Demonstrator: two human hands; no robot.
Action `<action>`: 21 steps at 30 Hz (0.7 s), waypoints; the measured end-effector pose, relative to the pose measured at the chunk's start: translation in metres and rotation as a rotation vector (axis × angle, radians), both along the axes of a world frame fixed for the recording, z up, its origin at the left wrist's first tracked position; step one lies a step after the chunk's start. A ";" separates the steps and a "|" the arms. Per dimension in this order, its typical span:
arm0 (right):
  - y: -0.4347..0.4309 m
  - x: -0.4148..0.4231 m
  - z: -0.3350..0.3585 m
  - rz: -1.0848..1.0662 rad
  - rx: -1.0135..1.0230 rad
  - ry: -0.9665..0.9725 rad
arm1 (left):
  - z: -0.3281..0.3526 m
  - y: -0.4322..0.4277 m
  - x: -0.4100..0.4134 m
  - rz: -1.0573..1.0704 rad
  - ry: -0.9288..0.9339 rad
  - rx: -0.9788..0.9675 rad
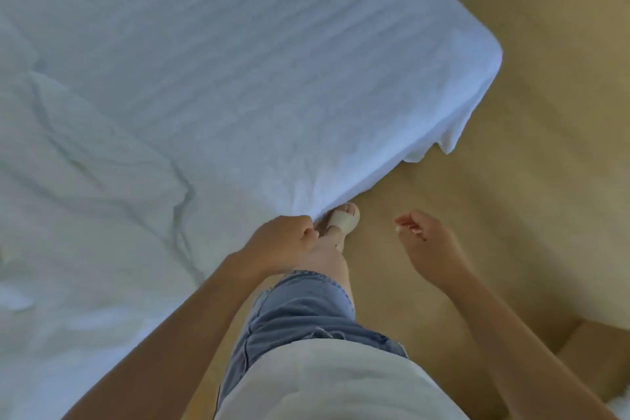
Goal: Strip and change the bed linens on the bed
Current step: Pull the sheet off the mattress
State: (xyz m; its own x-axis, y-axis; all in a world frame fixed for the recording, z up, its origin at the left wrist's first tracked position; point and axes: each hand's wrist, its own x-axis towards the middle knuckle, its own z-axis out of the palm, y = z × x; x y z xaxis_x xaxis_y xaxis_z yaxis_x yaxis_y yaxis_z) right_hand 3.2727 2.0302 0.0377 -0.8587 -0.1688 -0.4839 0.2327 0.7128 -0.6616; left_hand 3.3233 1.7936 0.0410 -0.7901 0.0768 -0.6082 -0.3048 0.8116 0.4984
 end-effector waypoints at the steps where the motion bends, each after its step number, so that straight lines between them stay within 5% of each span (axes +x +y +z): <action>1: 0.009 -0.020 0.001 -0.018 0.008 0.007 | -0.001 0.006 -0.020 0.002 -0.007 0.011; 5: 0.045 -0.104 0.006 -0.082 0.043 0.024 | -0.007 0.037 -0.117 -0.071 -0.047 0.023; 15: 0.167 -0.293 0.012 -0.176 0.165 0.062 | 0.003 0.177 -0.401 -0.667 0.065 -0.135; 21: 0.257 -0.403 -0.012 -0.191 0.163 0.032 | -0.012 0.279 -0.511 -0.608 -0.021 -0.099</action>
State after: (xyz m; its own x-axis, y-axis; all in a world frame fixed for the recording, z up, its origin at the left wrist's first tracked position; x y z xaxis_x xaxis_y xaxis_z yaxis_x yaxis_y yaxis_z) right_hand 2.8698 2.2868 0.0261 -0.8827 0.0762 -0.4638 0.3545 0.7558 -0.5505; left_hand 2.8124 2.0730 0.0289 -0.6103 0.4520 -0.6505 0.2181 0.8854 0.4106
